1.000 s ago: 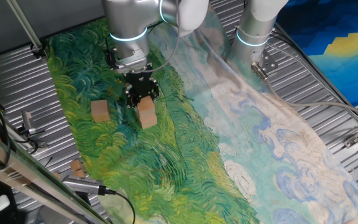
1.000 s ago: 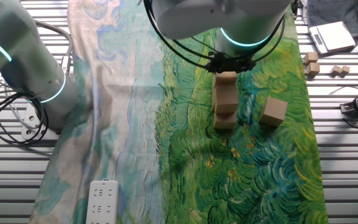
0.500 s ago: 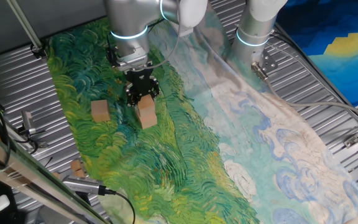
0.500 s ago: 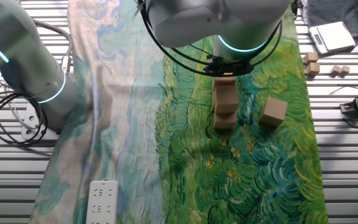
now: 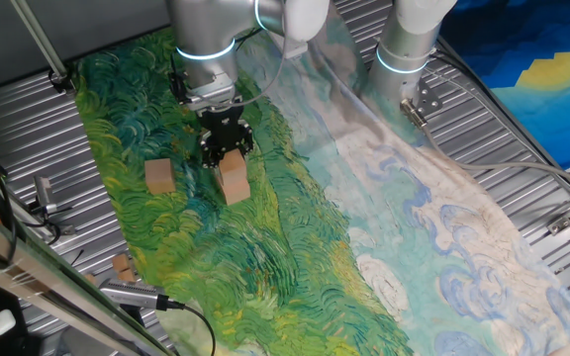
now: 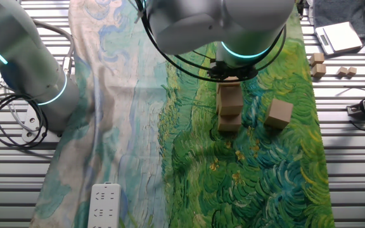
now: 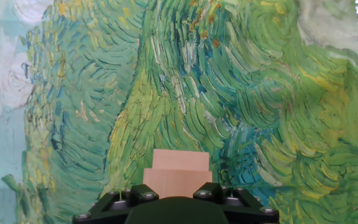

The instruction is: Stack the blocks into a pyramid shape

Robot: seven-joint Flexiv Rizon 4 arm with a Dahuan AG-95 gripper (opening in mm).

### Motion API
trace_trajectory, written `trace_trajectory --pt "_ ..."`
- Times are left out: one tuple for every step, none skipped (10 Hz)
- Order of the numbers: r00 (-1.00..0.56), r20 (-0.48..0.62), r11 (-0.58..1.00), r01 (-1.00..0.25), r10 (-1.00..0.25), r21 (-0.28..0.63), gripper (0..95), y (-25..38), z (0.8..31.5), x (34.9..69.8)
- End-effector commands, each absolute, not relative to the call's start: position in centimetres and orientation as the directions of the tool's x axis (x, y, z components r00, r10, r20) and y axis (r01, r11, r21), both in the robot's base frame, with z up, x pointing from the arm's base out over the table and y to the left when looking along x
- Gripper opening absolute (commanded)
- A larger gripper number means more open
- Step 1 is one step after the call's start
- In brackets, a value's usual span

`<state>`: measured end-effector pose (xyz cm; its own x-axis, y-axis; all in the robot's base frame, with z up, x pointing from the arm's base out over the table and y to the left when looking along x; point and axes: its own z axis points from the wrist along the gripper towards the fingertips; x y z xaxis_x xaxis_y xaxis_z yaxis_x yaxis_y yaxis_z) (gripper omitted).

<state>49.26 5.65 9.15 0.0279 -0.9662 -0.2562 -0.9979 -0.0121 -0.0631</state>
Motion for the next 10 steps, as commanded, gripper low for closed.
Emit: trace_trajectory --pt "0.028 -0.267 -0.014 -0.999 -0.963 -0.053 0.0 5.33 9.19 49.18" --pt "0.037 -0.262 -0.022 -0.998 -0.964 -0.059 0.0 5.06 9.43 49.34" --pt "0.039 -0.263 -0.024 -0.998 -0.964 -0.059 0.0 4.96 9.52 49.43" --pt "0.038 -0.264 -0.023 -0.998 -0.964 -0.06 0.0 4.95 9.49 49.44" --pt "0.035 -0.266 -0.02 -0.998 -0.963 -0.061 0.0 4.95 9.33 49.46" --pt "0.035 -0.268 -0.019 -0.998 -0.963 -0.061 0.0 4.96 9.16 49.48" --pt "0.033 -0.267 -0.017 -0.998 -0.963 -0.062 0.0 4.98 9.09 49.43" --pt "0.026 -0.265 -0.012 -0.998 -0.964 -0.056 0.0 4.96 9.13 49.34" --pt "0.021 -0.261 -0.006 -0.998 -0.965 -0.058 0.0 4.95 9.14 49.32" --pt "0.019 -0.262 -0.004 -0.998 -0.965 -0.058 0.0 4.95 9.14 49.31"
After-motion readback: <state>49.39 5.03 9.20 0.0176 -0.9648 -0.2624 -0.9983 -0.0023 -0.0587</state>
